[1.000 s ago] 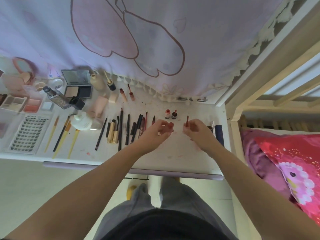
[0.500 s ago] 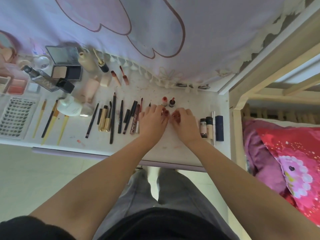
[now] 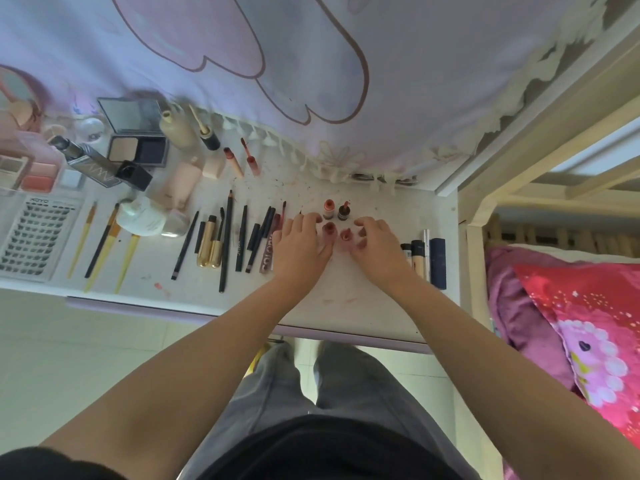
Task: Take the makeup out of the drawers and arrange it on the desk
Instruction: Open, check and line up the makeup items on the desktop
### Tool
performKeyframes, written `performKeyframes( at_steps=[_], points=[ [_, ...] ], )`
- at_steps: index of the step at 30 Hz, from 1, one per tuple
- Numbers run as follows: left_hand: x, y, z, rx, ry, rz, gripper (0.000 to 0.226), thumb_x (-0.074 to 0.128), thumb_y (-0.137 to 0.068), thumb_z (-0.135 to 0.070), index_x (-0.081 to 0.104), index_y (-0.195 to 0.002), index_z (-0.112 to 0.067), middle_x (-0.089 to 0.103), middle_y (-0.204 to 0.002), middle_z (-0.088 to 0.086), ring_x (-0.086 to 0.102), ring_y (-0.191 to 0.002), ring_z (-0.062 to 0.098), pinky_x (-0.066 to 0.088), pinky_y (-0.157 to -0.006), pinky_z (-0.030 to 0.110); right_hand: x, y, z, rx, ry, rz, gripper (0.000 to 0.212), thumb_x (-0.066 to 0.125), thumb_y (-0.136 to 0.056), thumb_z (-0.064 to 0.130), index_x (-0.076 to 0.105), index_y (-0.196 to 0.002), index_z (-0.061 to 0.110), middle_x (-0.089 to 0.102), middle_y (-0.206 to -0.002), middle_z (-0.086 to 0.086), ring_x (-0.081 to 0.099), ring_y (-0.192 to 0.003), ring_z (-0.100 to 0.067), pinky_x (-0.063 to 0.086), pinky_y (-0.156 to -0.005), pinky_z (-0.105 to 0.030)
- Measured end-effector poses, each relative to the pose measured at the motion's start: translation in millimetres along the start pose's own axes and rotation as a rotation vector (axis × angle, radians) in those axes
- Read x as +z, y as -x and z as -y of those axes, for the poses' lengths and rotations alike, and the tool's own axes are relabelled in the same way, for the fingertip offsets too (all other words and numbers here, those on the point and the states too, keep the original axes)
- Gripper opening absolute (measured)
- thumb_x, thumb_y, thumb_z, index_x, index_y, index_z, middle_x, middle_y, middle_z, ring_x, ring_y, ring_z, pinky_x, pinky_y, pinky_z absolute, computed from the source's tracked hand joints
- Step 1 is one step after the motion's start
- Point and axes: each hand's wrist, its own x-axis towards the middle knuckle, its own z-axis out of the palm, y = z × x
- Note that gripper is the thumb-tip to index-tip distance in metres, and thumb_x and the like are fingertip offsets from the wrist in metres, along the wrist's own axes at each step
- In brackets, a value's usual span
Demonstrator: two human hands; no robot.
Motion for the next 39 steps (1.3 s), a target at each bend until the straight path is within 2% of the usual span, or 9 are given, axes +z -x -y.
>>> performKeyframes(
  at_steps=[5,9,14,19,22,27,30,33,39],
  points=[
    [5.5,35.7,-11.4,0.094,0.094,-0.007,0.011,0.053,-0.091,-0.023,0.052,-0.095,-0.013,0.051,-0.085,-0.004,0.049,-0.083,0.018,0.034,-0.078,0.030,-60.1,-8.0,-24.0,0.027,0.166,0.026,0.020,0.049,-0.094,0.017,0.063,-0.109,0.015,0.060,-0.108,-0.002,0.055,-0.090,-0.015,0.044,-0.079,-0.027],
    [37.4,39.8,-50.8,0.158,-0.034,0.217,0.028,0.038,-0.097,-0.035,0.052,-0.108,-0.013,0.058,-0.106,0.003,0.050,-0.098,0.023,0.035,-0.084,0.036,-60.9,-18.8,-28.5,0.018,0.491,0.232,0.026,0.047,-0.095,0.036,0.060,-0.104,0.015,0.063,-0.100,-0.002,0.055,-0.091,-0.021,0.044,-0.080,-0.034],
    [59.0,22.1,-73.2,0.019,-0.202,0.322,0.046,0.033,-0.097,-0.045,0.046,-0.123,-0.009,0.050,-0.124,0.010,0.043,-0.115,0.030,0.032,-0.092,0.040,-44.3,-29.8,-29.4,-0.053,0.686,0.215,0.027,0.046,-0.093,0.043,0.052,-0.100,0.018,0.056,-0.087,0.001,0.051,-0.089,-0.023,0.029,-0.077,-0.036],
    [57.0,20.5,-66.0,-0.067,-0.126,0.254,0.039,0.040,-0.092,-0.040,0.054,-0.112,-0.010,0.052,-0.119,0.010,0.043,-0.110,0.027,0.030,-0.085,0.037,-34.3,-31.0,-24.0,-0.130,0.578,0.174,0.019,0.044,-0.092,0.029,0.054,-0.103,0.016,0.064,-0.095,-0.002,0.053,-0.088,-0.023,0.028,-0.075,-0.034],
    [49.5,26.6,-54.4,-0.055,-0.153,0.230,0.035,0.042,-0.089,-0.036,0.054,-0.110,-0.010,0.053,-0.114,0.007,0.045,-0.104,0.025,0.032,-0.083,0.035,-31.8,-27.4,-18.6,-0.108,0.546,0.189,0.024,0.043,-0.094,0.036,0.053,-0.101,0.015,0.061,-0.089,-0.002,0.051,-0.079,-0.023,0.032,-0.070,-0.033],
    [33.5,45.9,-34.8,0.034,0.020,0.138,0.015,0.044,-0.091,-0.027,0.048,-0.094,-0.014,0.052,-0.083,-0.001,0.049,-0.077,0.018,0.039,-0.076,0.031,-35.8,-15.4,-9.1,-0.002,0.291,0.297,0.039,0.046,-0.095,0.042,0.061,-0.080,0.010,0.062,-0.074,-0.003,0.055,-0.070,-0.018,0.039,-0.065,-0.030],
    [21.5,52.6,-22.9,0.110,0.205,0.259,0.010,0.045,-0.095,-0.027,0.040,-0.092,-0.020,0.046,-0.067,-0.012,0.043,-0.057,0.005,0.033,-0.060,0.024,-45.9,1.1,-4.1,0.081,0.006,0.456,0.043,0.050,-0.094,0.042,0.057,-0.063,0.012,0.056,-0.057,0.002,0.045,-0.048,-0.011,0.037,-0.054,-0.024],
    [8.3,52.5,-11.8,0.200,0.175,0.454,0.013,0.037,-0.099,-0.036,0.040,-0.094,-0.024,0.045,-0.069,-0.012,0.046,-0.061,0.006,0.029,-0.053,0.019,-54.7,21.3,-2.4,0.148,-0.224,0.575,0.035,0.054,-0.095,0.031,0.059,-0.065,0.014,0.054,-0.046,0.010,0.042,-0.040,-0.003,0.036,-0.043,-0.015],
    [-18.5,47.7,1.9,0.329,0.180,0.485,0.020,0.037,-0.100,-0.035,0.049,-0.096,-0.020,0.048,-0.068,-0.010,0.044,-0.058,0.006,0.032,-0.051,0.021,-49.9,46.9,4.3,0.277,-0.536,0.540,0.024,0.053,-0.097,0.023,0.060,-0.078,0.009,0.055,-0.057,0.002,0.041,-0.045,-0.005,0.036,-0.043,-0.014]
  ],
)
